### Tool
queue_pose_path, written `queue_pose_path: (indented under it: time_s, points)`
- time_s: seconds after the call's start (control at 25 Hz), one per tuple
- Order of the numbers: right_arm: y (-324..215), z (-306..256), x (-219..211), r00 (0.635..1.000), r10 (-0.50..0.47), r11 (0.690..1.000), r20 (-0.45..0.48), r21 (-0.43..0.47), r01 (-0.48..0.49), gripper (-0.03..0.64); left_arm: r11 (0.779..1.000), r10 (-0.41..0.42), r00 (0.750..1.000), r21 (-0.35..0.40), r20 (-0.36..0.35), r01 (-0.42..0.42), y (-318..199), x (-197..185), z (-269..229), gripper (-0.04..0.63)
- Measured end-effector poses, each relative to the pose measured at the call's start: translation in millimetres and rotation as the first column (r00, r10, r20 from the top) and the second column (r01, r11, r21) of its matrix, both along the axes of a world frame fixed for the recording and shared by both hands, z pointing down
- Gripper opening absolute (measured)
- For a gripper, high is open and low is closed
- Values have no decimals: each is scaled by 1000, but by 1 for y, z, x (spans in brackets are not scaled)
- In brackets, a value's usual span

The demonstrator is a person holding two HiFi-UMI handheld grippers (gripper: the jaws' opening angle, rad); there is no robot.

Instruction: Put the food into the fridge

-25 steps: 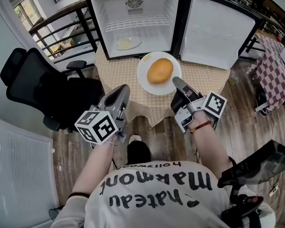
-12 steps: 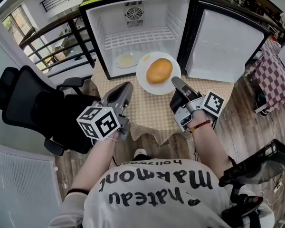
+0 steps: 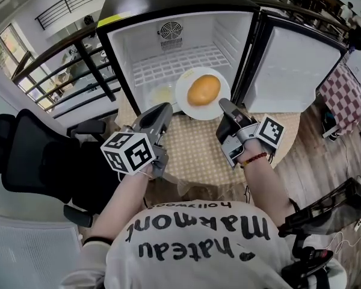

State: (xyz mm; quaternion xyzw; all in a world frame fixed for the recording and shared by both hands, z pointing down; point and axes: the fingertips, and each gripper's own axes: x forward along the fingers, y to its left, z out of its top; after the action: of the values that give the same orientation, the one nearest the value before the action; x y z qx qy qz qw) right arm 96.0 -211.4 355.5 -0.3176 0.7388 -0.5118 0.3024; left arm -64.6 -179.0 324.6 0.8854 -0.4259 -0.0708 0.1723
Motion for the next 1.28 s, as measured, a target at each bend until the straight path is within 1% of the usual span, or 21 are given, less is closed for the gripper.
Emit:
queue_pose_path:
  time_s: [0.2,0.32,0.44,0.6,0.88,1.08,1.28]
  points:
    - [-16,6,-5,998,58,998,15,-36,-58,23,999,53,999,-1,-7,-53,-25,-10,-1,5]
    - [-24,10,-5,996,85,995,3,-53,-85,23,997,76,997,1,-28,-76,-39,-15,-2,5]
    - [-34,15,-4,995,104,992,-4,-71,-104,23,996,88,996,-7,-29,-89,-49,-16,4,5]
    - [-47,21,-3,992,124,987,3,-99,-123,23,996,89,996,-25,-22,-90,-58,-18,12,5]
    - [-71,28,-6,993,116,984,-9,-133,-116,23,997,72,997,-42,-5,-72,-76,-16,16,5]
    - [-83,32,-5,993,120,978,4,-173,-118,23,997,56,998,-60,3,-56,-88,-9,21,5]
    - [-95,33,-1,988,155,970,-13,-188,-154,23,996,58,998,-73,21,-56,-99,-2,26,5]
